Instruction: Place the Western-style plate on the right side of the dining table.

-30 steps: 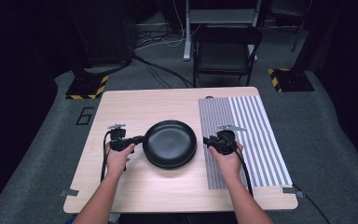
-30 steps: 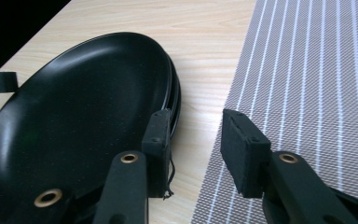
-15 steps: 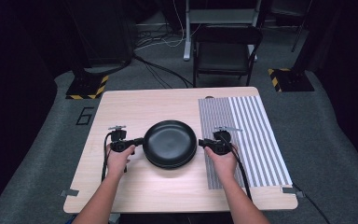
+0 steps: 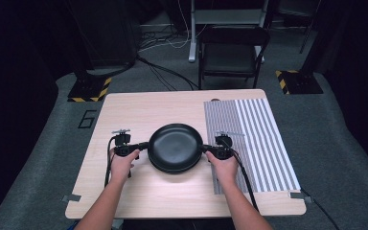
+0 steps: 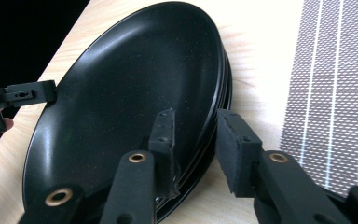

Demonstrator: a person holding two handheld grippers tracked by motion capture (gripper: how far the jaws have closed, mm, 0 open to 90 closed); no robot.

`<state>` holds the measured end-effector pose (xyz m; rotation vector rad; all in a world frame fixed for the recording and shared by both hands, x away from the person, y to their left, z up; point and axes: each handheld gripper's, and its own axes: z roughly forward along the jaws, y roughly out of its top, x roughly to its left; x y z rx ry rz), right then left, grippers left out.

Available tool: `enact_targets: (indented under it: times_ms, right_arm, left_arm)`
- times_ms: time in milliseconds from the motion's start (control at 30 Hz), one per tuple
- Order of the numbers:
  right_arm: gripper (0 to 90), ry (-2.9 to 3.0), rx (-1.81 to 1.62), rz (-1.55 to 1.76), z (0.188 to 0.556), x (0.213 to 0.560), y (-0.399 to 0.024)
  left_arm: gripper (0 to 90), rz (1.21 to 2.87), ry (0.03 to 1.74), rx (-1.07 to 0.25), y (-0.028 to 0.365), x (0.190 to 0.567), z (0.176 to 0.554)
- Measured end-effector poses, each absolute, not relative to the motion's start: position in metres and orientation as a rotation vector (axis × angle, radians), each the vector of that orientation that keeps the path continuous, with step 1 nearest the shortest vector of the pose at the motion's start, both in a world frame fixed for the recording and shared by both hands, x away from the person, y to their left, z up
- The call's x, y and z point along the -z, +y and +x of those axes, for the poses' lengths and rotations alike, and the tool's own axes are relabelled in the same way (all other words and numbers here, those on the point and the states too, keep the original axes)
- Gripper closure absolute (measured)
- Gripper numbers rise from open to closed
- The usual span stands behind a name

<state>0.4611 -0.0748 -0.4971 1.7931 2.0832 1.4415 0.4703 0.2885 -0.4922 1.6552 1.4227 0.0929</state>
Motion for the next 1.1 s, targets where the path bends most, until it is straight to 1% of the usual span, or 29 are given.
enact_targets:
  times_ms: [67,233,267,467,600,933,1100]
  right_arm:
    - [70.2,2.081,-1.430,1.806,0.461,0.498,-0.074]
    - [71.2,2.067,-1.424,1.852,0.461,0.499,-0.073]
    - [72.9,2.058,-1.409,1.864,0.460,0.499,-0.072]
    - [75.5,2.024,-1.431,1.941,0.459,0.498,-0.074]
    - [76.1,2.006,-1.450,1.971,0.459,0.499,-0.075]
    - [77.4,1.968,-1.497,2.024,0.464,0.498,-0.082]
    - [78.3,1.940,-1.485,2.013,0.470,0.495,-0.085]
  left_arm:
    - [81.2,1.653,1.424,-0.094,0.288,0.492,0.470]
    - [81.0,1.643,1.423,-0.088,0.289,0.494,0.469]
    - [81.1,1.632,1.431,-0.080,0.289,0.494,0.468]
    - [81.6,1.638,1.444,-0.110,0.284,0.493,0.466]
    - [81.7,1.651,1.442,-0.118,0.284,0.492,0.466]
    - [81.6,1.622,1.451,-0.091,0.279,0.495,0.471]
    - [79.5,1.625,1.459,-0.072,0.273,0.497,0.476]
